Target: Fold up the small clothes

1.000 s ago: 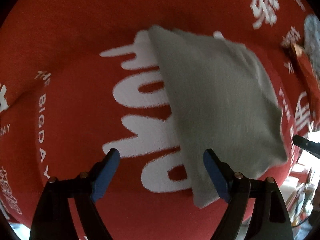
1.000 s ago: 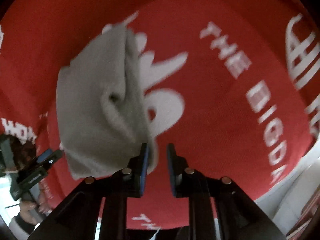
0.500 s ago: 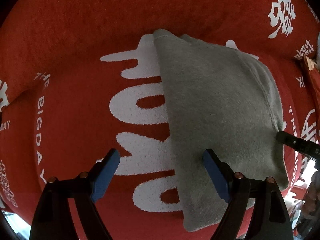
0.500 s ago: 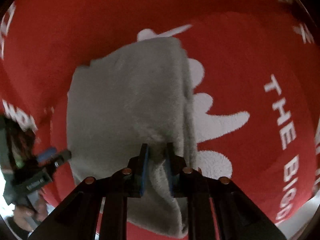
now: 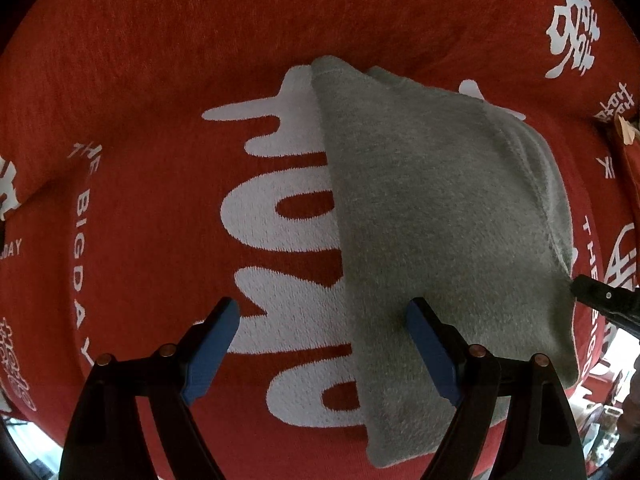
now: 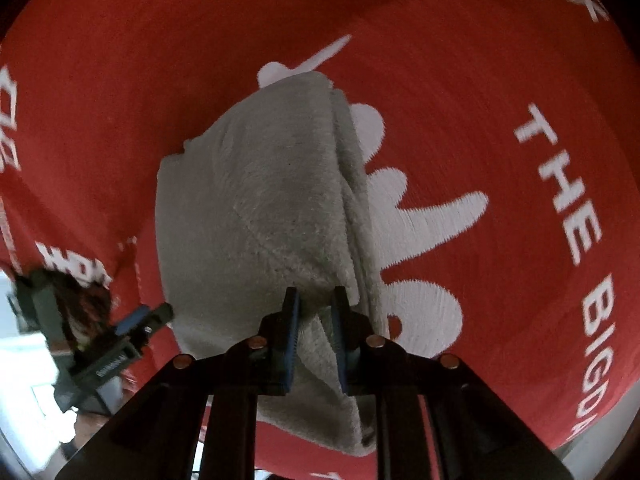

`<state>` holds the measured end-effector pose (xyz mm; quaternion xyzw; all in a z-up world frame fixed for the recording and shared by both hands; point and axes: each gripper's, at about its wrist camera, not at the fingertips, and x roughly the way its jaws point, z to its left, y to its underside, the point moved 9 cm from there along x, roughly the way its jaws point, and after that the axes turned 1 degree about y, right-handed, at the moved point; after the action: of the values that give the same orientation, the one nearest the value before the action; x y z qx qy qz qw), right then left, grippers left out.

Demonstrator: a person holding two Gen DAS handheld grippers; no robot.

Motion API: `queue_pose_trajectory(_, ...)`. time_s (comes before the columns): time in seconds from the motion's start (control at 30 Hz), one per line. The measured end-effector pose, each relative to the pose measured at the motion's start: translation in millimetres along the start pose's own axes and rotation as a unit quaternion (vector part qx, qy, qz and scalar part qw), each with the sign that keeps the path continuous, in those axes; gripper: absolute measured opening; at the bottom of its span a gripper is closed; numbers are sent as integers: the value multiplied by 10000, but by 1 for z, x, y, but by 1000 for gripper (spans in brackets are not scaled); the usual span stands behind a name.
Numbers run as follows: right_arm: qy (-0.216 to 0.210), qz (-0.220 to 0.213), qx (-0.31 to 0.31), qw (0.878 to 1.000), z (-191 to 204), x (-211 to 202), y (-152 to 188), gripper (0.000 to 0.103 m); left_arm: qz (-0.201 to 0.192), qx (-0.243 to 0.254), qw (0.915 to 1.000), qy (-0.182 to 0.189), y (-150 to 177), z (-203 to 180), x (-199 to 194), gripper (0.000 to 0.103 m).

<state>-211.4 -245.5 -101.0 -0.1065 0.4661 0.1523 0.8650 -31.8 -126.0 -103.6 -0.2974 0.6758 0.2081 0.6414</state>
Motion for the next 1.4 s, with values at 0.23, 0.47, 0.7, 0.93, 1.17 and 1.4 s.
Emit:
queue_pose_trajectory(0.23,18,-56,120,9999,-11,-9,-3,35,83,14,9999,61,-2,0,2,86)
queue_pose_trajectory(0.47,-506,-276,390,9976,-31,-22,-24,54,148,-770,9876,1360,-20,16,8,86)
queue_pose_trajectory(0.7,-1509,455,239,9872,-31,15,-44,55,733,-888,9598,2561,-29,-6,41,86)
queue_pose_trajectory(0.93,-1846,888,-374,9781,10,48,-50,58,722,-450,9657,2452,-37,-43,48,87)
queue_pose_trajectory(1.17,-1878,745,-55,9794,34,57,-48,33,343,-352,9716,2315,-37,-39,29,49)
queue_pose_trajectory(1.4,-2468,691,7,9666,74,22,-24,30,63,-36,9652,2614,-26,-36,-22,46)
